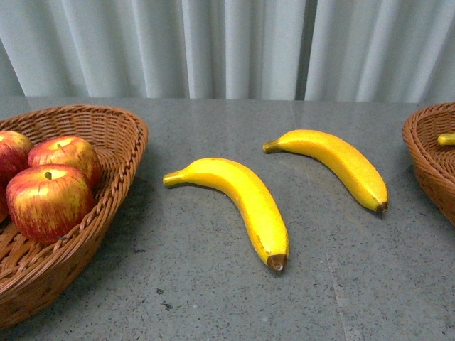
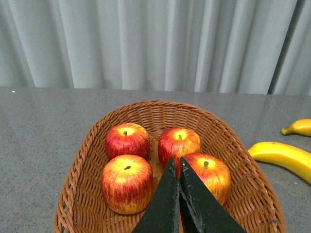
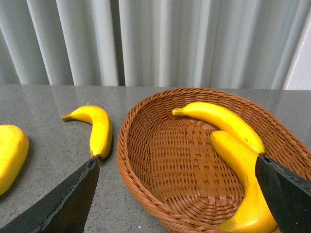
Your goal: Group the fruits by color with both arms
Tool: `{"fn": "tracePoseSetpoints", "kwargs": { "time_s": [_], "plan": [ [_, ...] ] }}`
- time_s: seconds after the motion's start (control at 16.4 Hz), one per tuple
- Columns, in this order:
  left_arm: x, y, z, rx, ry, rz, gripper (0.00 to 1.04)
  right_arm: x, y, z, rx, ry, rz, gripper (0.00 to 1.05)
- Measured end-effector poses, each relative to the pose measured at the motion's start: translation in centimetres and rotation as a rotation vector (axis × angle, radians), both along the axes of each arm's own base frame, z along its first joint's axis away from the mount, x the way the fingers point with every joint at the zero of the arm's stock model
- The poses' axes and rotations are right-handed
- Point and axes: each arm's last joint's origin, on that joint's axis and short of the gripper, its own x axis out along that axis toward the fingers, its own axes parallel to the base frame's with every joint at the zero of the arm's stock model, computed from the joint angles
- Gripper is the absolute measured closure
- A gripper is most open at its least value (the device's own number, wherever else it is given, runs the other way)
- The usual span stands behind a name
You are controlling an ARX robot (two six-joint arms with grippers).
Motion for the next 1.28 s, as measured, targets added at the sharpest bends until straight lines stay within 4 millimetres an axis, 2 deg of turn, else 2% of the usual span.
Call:
{"fn": "tracePoseSetpoints", "kwargs": {
  "time_s": [0.3, 0.55, 0.67, 0.73, 1.28],
  "plan": [
    [-0.9, 0.0, -1.6, 0.0, -0.001, 0.0, 1.03, 0.0, 0.0, 0.0, 0.0, 0.0, 0.0, 0.07],
    [-1.2, 0.0, -2.0, 0.0, -0.014, 0.0, 1.03, 0.0, 0.0, 0.0, 0.0, 0.0, 0.0, 0.07],
    [-2.0, 0.0, -3.1, 0.0, 0.038, 0.0, 1.03, 0.0, 0.0, 0.0, 0.0, 0.0, 0.0, 0.07],
    [-2.3, 0.0, -2.6, 0.0, -0.023, -0.002, 1.03, 0.0, 0.0, 0.0, 0.0, 0.0, -0.001, 0.07],
    [-2.3, 0.0, -2.8, 0.0, -0.003, 0.0, 1.03, 0.0, 0.0, 0.0, 0.0, 0.0, 0.0, 0.07]
  ]
}}
